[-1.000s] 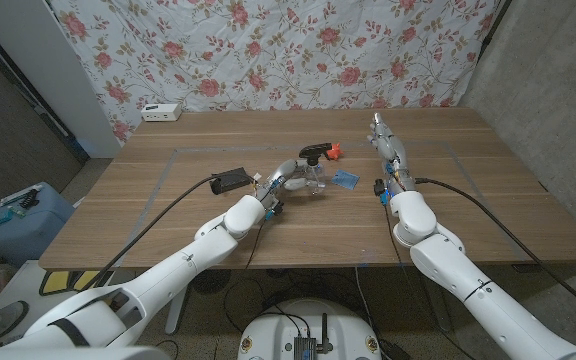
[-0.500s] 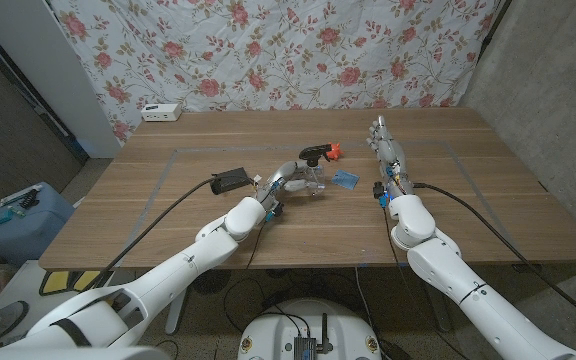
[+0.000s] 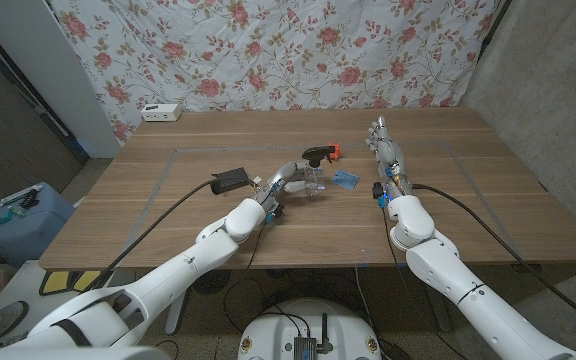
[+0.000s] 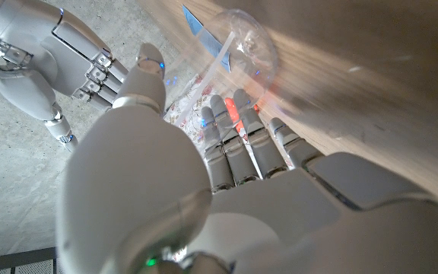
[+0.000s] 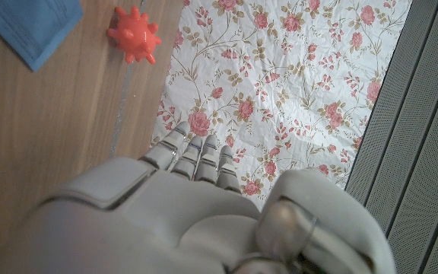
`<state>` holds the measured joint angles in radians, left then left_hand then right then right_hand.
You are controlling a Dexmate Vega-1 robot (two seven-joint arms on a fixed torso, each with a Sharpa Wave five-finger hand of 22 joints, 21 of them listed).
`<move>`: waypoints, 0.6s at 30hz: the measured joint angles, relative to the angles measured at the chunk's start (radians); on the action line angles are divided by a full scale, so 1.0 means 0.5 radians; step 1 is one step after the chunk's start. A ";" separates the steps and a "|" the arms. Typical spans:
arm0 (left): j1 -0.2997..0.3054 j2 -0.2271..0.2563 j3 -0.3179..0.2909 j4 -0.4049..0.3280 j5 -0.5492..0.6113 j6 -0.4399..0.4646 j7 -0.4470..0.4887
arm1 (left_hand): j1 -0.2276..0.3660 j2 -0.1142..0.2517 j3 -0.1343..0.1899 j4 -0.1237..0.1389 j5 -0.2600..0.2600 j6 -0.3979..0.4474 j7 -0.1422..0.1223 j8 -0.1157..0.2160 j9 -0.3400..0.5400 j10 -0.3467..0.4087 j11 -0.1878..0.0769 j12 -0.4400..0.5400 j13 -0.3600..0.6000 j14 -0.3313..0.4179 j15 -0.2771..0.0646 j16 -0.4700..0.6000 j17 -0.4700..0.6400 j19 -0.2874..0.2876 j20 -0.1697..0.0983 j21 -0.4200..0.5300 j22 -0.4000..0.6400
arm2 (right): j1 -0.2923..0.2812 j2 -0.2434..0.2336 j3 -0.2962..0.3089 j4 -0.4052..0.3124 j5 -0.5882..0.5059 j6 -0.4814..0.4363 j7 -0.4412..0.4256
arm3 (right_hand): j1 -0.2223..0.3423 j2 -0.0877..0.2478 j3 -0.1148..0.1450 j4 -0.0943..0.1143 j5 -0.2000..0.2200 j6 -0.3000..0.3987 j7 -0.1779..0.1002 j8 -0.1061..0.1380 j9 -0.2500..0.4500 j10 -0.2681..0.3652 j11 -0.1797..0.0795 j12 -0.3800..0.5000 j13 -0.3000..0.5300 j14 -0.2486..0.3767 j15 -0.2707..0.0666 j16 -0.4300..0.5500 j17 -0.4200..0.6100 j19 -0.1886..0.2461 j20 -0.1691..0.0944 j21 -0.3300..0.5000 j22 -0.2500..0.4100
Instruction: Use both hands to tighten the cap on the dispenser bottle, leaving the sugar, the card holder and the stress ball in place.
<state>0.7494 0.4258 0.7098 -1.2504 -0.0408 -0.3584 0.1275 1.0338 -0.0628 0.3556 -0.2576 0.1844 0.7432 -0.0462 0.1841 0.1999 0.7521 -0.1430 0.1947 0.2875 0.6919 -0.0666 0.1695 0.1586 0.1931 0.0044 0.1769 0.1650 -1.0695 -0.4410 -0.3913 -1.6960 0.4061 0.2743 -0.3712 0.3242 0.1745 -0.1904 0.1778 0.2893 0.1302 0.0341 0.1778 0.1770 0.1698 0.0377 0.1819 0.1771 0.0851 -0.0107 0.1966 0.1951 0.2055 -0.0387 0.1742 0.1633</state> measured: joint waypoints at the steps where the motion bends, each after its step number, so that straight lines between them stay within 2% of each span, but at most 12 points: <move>1: 0.000 0.000 0.000 0.000 0.000 0.002 0.000 | -0.004 -0.004 0.000 0.000 0.000 -0.001 -0.001 0.000 0.000 -0.007 0.001 -0.006 0.000 -0.005 0.001 0.000 0.000 -0.009 -0.005 0.000 0.000 | 0.000 0.000 -0.001 0.001 0.000 0.000 0.000 | -0.007 -0.007 0.000 0.000 0.000 0.000 0.000 0.000 0.000 0.000 0.000 0.000 0.000 0.000 0.000 0.000 0.000 0.000 0.000 0.000 0.000; 11: 0.017 0.010 0.000 -0.015 0.000 0.014 0.005 | -0.042 -0.005 0.000 0.000 -0.016 -0.034 -0.034 0.000 0.000 -0.083 0.004 -0.006 -0.020 -0.077 0.008 0.000 0.000 -0.023 0.009 0.000 0.000 | -0.007 0.002 -0.006 0.002 0.000 0.008 0.000 | -0.015 0.002 0.000 0.000 0.000 0.000 0.000 0.000 0.000 0.000 0.000 0.000 0.000 0.000 0.000 0.000 0.000 -0.011 -0.011 0.000 0.000; 13: 0.017 0.010 0.000 -0.015 0.001 0.017 0.008 | -0.080 0.013 0.000 0.000 -0.016 -0.043 -0.042 -0.001 0.000 -0.101 0.001 -0.018 -0.028 -0.087 0.012 0.000 0.000 -0.028 0.013 0.000 0.000 | -0.010 0.002 -0.006 0.002 0.000 0.008 0.000 | -0.015 0.002 0.000 0.000 0.000 0.000 0.000 0.000 0.000 0.000 0.000 0.000 0.000 0.000 0.000 0.000 0.000 -0.011 -0.011 0.000 0.000; 18: 0.017 0.010 0.000 -0.015 0.003 0.020 0.011 | -0.107 0.018 -0.025 0.025 -0.016 -0.073 -0.073 -0.001 0.000 -0.199 0.005 -0.021 -0.046 -0.190 0.019 0.000 0.004 -0.055 0.027 0.000 0.000 | -0.015 0.002 -0.007 0.002 0.000 0.008 0.000 | -0.022 -0.005 0.009 -0.009 0.000 0.007 -0.008 0.000 0.000 0.000 0.000 0.000 0.000 0.000 0.000 0.000 0.000 -0.021 -0.001 0.000 0.000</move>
<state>0.7580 0.4307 0.7099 -1.2581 -0.0392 -0.3483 0.1332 0.9801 -0.0536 0.3431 -0.2450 0.1766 0.7068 -0.0826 0.1836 0.2000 0.6526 -0.1405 0.1841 0.2646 0.5970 -0.0574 0.1696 0.1606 0.1654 0.0177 0.1769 0.1651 -1.0773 -0.4400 -0.3948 -1.6951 0.4062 0.2781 -0.3710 0.3130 0.1718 -0.1861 0.1734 0.2893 0.1340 0.0303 0.1778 0.1770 0.1698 0.0376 0.1819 0.1771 0.0852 -0.0107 0.1966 0.1953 0.1952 -0.0391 0.1741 0.1633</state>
